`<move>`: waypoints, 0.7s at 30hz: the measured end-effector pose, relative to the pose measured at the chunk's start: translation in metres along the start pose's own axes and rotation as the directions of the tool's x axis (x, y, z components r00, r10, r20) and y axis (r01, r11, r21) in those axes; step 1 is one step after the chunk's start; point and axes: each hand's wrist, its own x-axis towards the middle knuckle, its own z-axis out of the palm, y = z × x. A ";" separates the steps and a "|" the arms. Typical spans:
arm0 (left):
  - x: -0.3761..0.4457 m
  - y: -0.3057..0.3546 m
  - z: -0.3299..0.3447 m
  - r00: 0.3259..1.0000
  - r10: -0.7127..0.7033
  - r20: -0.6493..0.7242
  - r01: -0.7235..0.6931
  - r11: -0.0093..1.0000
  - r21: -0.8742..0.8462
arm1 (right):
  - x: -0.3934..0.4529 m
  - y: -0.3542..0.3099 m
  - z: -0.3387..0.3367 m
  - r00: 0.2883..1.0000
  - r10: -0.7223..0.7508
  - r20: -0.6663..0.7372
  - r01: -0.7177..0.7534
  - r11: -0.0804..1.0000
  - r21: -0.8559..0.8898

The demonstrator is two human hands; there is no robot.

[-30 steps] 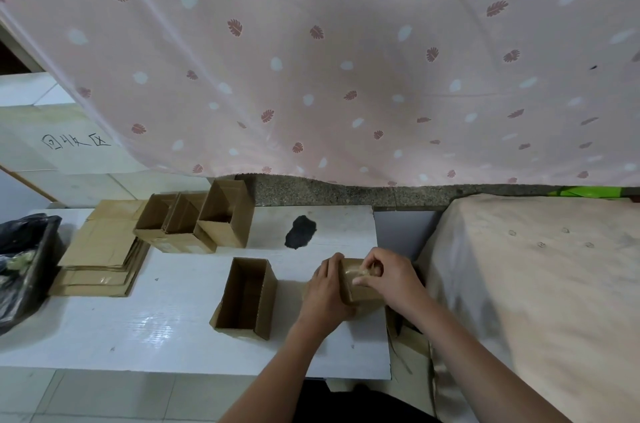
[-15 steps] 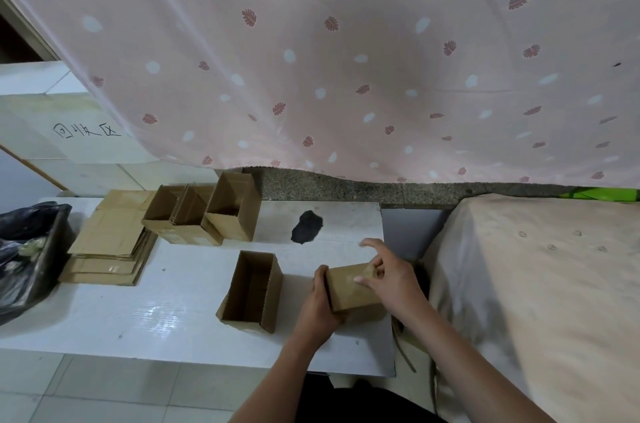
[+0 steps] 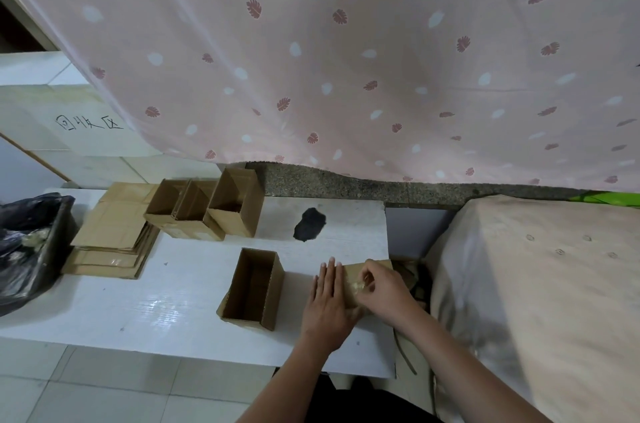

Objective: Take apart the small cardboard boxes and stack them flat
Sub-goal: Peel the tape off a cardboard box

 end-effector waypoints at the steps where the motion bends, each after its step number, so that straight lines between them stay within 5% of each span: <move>1: -0.001 0.001 0.002 1.000 -0.002 -0.002 0.002 0.999 0.045 | 0.001 -0.002 0.001 1.000 -0.021 -0.007 0.021 1.000 -0.020; 16: 0.003 0.005 0.004 0.997 -0.067 0.050 0.056 0.979 0.199 | 0.004 0.005 -0.001 0.999 -0.042 0.029 0.040 0.998 0.043; 21: 0.005 0.004 0.006 0.996 -0.073 0.052 0.062 0.980 0.191 | 0.003 0.006 -0.007 0.999 -0.023 0.029 0.025 0.997 -0.068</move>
